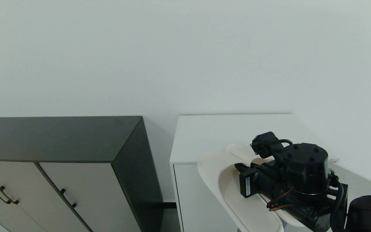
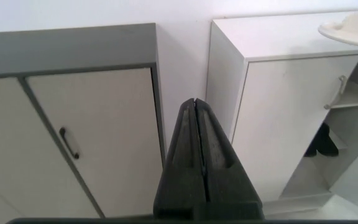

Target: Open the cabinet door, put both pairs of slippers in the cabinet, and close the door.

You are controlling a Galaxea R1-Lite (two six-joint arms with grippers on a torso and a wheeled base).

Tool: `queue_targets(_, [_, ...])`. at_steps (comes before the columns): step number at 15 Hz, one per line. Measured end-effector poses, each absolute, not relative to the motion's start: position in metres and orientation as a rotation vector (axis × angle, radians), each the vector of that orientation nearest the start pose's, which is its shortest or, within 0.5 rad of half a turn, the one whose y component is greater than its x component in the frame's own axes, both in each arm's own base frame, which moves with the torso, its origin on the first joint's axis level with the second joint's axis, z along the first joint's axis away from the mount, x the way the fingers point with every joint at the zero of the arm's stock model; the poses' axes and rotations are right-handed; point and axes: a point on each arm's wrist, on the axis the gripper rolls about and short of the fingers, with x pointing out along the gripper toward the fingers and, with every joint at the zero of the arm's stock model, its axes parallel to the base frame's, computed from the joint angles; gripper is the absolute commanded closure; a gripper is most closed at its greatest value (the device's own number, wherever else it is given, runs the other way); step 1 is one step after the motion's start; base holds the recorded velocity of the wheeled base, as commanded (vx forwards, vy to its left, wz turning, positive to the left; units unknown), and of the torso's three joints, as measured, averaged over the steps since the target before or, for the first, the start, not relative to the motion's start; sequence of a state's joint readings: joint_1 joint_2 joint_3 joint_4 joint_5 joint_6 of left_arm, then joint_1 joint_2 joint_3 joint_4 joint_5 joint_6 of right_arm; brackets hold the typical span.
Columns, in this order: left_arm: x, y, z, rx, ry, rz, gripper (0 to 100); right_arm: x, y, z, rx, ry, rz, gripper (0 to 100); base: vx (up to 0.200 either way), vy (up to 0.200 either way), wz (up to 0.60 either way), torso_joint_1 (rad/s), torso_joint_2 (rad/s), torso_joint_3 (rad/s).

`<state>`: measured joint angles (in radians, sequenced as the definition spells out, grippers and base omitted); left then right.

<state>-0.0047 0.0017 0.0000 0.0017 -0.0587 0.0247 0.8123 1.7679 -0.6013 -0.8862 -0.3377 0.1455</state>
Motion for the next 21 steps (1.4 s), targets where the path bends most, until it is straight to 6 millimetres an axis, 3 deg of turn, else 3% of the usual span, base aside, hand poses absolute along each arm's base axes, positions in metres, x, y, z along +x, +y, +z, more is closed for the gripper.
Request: queue_targets(21, [-0.0227, -0.0012, 0.0753, 0.024, 0.003, -0.063, 100, 0.2095, 0.2119, 0.1272, -0.016, 0.278, 0.457, 100, 0.000, -0.010, 0.00, 0.000, 0.00, 0.000])
